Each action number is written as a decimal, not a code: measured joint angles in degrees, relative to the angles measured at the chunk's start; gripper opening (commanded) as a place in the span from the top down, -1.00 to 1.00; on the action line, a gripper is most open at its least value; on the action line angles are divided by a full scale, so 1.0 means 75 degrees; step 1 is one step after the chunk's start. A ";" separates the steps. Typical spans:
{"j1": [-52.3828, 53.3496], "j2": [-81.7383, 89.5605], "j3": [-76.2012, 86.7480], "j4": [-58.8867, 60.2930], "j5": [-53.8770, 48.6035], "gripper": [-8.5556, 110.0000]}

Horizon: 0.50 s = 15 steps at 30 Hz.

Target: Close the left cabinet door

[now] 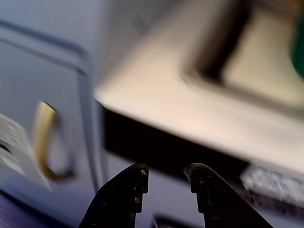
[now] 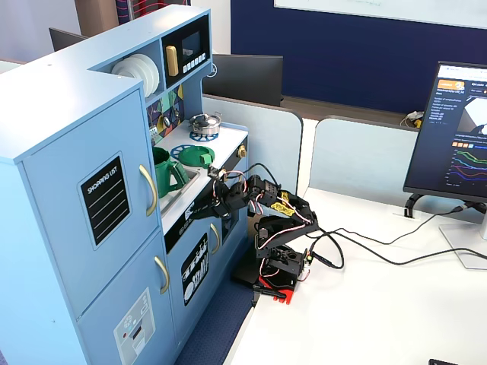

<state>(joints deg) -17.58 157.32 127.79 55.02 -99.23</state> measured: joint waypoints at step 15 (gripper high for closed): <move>0.2438 0.1945 0.4547 0.1980 0.0668 0.86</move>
<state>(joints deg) 0.70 171.91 161.89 69.87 -94.22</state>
